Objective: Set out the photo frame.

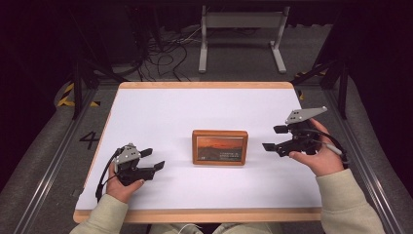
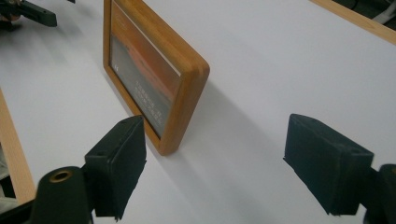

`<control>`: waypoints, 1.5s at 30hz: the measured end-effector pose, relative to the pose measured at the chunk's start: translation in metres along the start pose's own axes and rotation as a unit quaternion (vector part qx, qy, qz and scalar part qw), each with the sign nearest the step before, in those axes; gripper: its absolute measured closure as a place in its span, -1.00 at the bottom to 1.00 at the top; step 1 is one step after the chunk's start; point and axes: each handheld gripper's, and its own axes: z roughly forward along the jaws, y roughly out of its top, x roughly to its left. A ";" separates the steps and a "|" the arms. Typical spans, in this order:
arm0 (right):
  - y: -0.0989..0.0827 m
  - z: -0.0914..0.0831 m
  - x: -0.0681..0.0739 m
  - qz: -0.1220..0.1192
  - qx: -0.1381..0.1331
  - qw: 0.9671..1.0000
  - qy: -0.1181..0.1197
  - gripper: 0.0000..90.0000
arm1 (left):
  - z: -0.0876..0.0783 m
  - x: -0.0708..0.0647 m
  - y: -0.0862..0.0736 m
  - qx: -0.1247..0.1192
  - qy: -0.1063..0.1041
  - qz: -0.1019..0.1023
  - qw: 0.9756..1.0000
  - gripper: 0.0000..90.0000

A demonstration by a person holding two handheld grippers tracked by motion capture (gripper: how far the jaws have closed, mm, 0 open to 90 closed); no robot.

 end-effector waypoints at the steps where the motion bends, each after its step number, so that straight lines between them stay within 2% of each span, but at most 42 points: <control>1: -0.004 -0.001 0.001 0.004 -0.006 1.000 -0.002 -0.52 | 0.000 0.000 0.000 0.000 0.000 0.000 1.000 -0.33; 10: -0.037 0.011 0.003 0.034 -0.018 0.999 -0.008 -0.53 | 0.000 0.000 0.001 0.000 -0.001 0.003 1.000 -0.33; 21: -0.075 0.030 0.003 0.051 -0.043 0.998 -0.014 -0.52 | 0.001 -0.001 0.000 0.001 -0.001 0.000 1.000 -0.33; 27: -0.090 0.043 0.006 0.046 -0.055 0.997 -0.023 -0.52 | 0.000 0.000 0.000 -0.001 -0.005 0.001 1.000 -0.33; 31: -0.098 0.049 0.008 0.038 -0.064 0.997 -0.031 -0.53 | 0.000 0.001 0.000 -0.004 -0.010 -0.007 1.000 -0.34; 39: -0.107 0.061 0.010 0.039 -0.044 0.998 -0.034 -0.54 | 0.001 0.001 0.001 -0.005 -0.014 -0.009 1.000 -0.33; 45: -0.107 0.067 0.015 0.036 -0.012 0.997 -0.065 -0.54 | 0.002 0.001 0.001 -0.002 -0.015 -0.008 1.000 -0.33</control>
